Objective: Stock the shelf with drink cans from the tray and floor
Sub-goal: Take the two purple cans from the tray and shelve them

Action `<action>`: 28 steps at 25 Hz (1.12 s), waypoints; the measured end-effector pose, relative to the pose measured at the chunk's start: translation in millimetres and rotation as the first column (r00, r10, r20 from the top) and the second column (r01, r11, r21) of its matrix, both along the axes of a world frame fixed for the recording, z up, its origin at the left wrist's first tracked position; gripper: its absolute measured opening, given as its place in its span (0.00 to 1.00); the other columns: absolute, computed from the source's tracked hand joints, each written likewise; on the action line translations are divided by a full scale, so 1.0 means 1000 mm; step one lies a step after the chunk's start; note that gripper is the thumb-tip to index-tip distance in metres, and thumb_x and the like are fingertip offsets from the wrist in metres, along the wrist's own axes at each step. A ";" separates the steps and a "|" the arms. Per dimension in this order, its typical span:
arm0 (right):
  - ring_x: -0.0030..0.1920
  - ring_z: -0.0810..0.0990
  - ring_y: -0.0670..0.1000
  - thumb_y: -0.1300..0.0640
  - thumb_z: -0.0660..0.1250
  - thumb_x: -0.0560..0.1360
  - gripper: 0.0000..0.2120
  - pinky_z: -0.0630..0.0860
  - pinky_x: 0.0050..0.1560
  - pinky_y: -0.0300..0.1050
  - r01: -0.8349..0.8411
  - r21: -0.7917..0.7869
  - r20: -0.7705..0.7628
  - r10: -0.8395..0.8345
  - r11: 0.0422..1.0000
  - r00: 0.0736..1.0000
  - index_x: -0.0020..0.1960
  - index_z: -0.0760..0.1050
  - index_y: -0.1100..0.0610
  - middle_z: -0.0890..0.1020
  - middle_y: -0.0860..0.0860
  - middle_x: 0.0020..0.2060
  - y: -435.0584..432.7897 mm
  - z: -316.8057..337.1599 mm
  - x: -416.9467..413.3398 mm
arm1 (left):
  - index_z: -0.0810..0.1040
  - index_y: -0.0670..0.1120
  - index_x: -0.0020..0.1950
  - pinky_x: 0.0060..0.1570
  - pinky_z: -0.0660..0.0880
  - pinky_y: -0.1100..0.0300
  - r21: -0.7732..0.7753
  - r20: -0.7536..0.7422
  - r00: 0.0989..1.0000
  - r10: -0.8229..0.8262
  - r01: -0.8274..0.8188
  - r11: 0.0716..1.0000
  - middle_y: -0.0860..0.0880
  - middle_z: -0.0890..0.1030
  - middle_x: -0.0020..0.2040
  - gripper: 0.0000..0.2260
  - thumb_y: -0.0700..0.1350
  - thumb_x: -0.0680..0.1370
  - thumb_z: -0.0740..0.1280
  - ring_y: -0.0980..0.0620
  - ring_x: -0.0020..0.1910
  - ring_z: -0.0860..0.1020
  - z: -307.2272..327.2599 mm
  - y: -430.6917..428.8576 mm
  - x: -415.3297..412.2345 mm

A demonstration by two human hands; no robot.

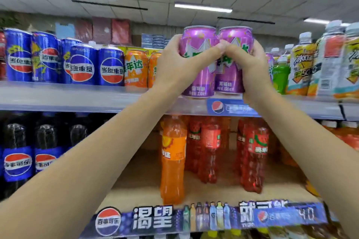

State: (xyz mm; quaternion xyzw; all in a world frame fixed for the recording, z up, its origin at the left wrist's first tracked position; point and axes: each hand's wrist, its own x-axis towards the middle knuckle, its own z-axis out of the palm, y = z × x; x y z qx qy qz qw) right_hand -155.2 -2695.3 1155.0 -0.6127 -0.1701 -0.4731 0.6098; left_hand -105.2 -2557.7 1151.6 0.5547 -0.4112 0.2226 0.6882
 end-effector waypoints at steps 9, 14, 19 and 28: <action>0.48 0.84 0.61 0.47 0.75 0.65 0.27 0.80 0.54 0.62 0.118 -0.092 -0.165 -0.132 0.989 0.978 0.54 0.76 0.66 0.83 0.64 0.49 -0.058 0.012 0.049 | 0.77 0.50 0.51 0.47 0.81 0.50 0.181 -0.005 0.957 0.290 -0.285 0.941 0.52 0.83 0.45 0.33 0.72 0.56 0.71 0.52 0.44 0.82 0.025 -0.056 0.061; 0.51 0.81 0.50 0.46 0.75 0.67 0.31 0.78 0.51 0.50 0.189 -0.171 -0.245 -0.228 0.967 0.942 0.62 0.68 0.59 0.80 0.54 0.55 -0.069 0.009 0.060 | 0.76 0.46 0.52 0.46 0.78 0.50 0.339 -0.014 0.938 0.347 -0.322 0.884 0.48 0.82 0.46 0.36 0.73 0.58 0.69 0.49 0.46 0.81 0.020 -0.057 0.074; 0.43 0.74 0.47 0.38 0.71 0.67 0.38 0.72 0.39 0.42 0.375 -0.444 -0.271 -0.521 0.814 0.809 0.66 0.62 0.60 0.75 0.49 0.46 -0.063 0.010 0.045 | 0.66 0.42 0.62 0.42 0.76 0.57 0.518 -0.059 0.959 0.276 -0.207 0.830 0.47 0.79 0.54 0.43 0.67 0.59 0.75 0.51 0.50 0.78 0.027 -0.042 0.069; 0.50 0.80 0.61 0.44 0.72 0.68 0.29 0.76 0.48 0.53 0.744 -0.483 -0.006 -0.851 0.462 0.525 0.60 0.69 0.60 0.83 0.57 0.46 -0.041 -0.031 0.026 | 0.71 0.55 0.39 0.38 0.76 0.62 0.449 0.206 0.895 0.395 -0.445 0.775 0.57 0.78 0.37 0.20 0.57 0.61 0.80 0.57 0.39 0.78 0.003 -0.023 0.060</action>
